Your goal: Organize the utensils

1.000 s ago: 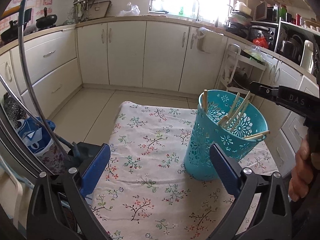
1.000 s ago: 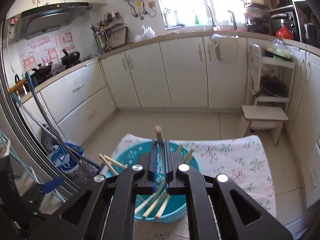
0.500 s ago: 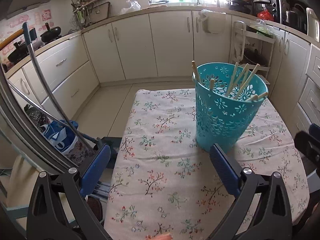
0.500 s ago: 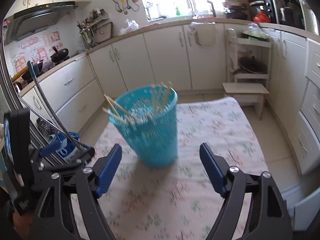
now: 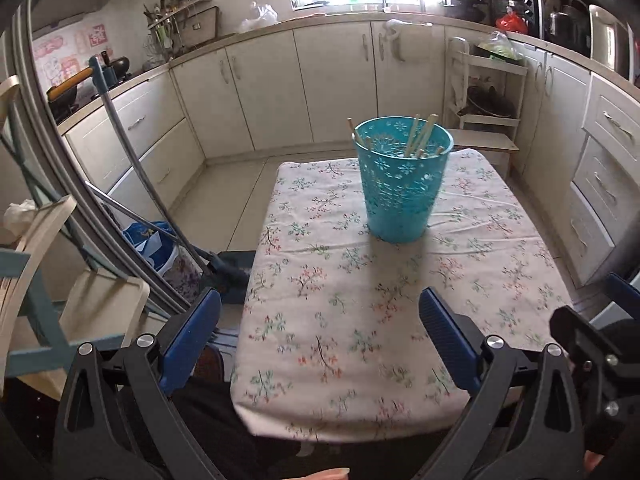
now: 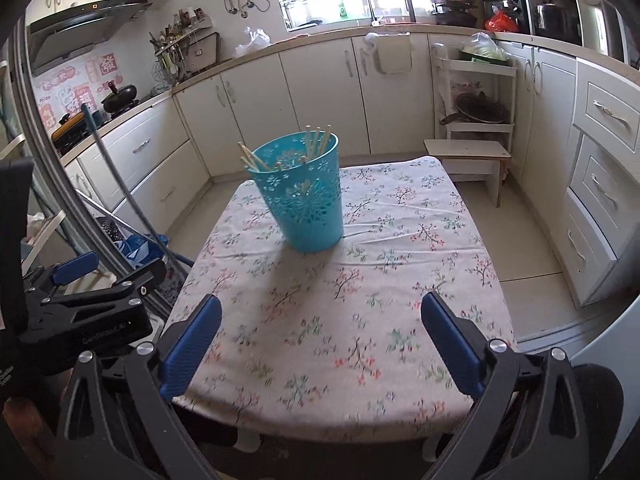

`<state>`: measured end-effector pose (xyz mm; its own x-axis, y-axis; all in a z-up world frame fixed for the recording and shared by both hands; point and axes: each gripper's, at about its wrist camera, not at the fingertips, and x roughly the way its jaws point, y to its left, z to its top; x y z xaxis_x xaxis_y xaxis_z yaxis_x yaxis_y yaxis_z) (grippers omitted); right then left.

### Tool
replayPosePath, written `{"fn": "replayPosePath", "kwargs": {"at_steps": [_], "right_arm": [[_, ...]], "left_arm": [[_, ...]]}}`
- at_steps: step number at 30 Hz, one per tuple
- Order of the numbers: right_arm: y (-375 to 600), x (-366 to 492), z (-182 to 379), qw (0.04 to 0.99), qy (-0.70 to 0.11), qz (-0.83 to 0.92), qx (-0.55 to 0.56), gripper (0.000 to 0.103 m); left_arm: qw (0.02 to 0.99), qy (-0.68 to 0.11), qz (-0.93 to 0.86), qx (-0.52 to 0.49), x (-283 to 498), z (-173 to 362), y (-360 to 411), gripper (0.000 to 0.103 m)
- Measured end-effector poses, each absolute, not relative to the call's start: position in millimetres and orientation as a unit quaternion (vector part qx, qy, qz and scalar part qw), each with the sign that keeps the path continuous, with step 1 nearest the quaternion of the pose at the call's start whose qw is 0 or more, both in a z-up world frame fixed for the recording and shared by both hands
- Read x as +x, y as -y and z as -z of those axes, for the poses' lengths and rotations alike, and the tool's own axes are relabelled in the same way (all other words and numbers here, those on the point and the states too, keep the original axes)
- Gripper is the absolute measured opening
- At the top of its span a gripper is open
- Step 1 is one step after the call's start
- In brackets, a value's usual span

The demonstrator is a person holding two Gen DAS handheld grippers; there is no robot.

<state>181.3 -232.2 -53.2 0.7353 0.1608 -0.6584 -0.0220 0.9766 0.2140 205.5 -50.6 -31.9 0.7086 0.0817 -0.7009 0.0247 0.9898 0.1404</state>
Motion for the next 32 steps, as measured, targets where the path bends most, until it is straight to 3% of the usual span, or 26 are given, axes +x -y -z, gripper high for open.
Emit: {"fn": "replayPosePath", "kwargs": {"at_steps": [14,32], "right_arm": [[231,94,43,0.928,-0.355,-0.025,0.107,0.096],[220,60,44,0.930,-0.347,-0.017,0.117,0.096]], "left_arm": [[0.922,-0.384,-0.002,0.060,119,26,51,0.095],[0.930,-0.366,-0.010,0.045,76,20,41,0.095]]}}
